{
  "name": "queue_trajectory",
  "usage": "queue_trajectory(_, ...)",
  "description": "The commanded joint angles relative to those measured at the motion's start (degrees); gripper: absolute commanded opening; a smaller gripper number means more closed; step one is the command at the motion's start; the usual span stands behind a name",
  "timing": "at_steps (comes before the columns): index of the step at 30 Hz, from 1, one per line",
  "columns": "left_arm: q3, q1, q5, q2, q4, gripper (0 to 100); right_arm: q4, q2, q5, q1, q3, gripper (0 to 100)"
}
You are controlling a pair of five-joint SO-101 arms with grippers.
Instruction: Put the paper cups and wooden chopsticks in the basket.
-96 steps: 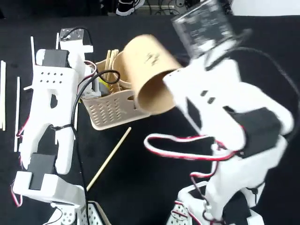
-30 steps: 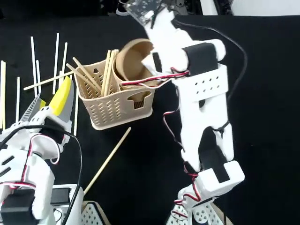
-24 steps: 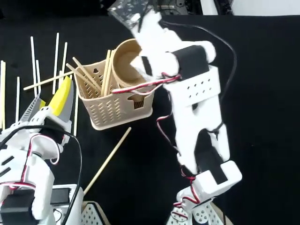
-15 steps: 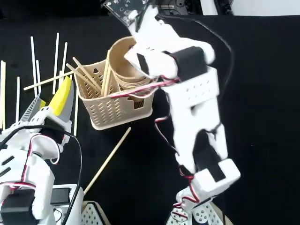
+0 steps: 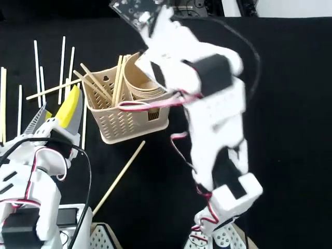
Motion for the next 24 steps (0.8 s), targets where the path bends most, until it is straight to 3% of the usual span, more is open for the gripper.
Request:
queue_trajectory(1,1.3,-0.8,-0.9,-0.2,-1.9,27,2.5,-6.1,-1.1,-2.7,-5.1,15.2)
queue_trajectory(3,3.3,-0.6,-2.6,-0.3,-4.1,27,2.4,-9.9,-4.3,-4.2,-4.7,1.9)
queue_trajectory(4,4.4,-0.6,-3.3,-0.4,-5.5,27,2.4,-11.9,-6.2,-5.5,-4.4,1.1)
queue_trajectory(8,7.6,-0.9,-3.7,-0.5,-7.1,27,1.9,-19.2,-13.7,-16.4,-3.6,6.6)
queue_trajectory(13,12.4,-0.4,-3.8,-0.4,-9.7,27,-7.6,-19.0,-14.2,-33.6,1.3,6.0)
queue_trajectory(18,16.0,-0.4,-9.1,-0.5,-11.4,27,-32.5,-10.2,-13.7,-33.5,8.7,5.7)
queue_trajectory(24,15.8,-0.9,-13.9,-0.5,-5.5,27,-64.0,8.1,-14.2,-25.4,5.9,1.0)
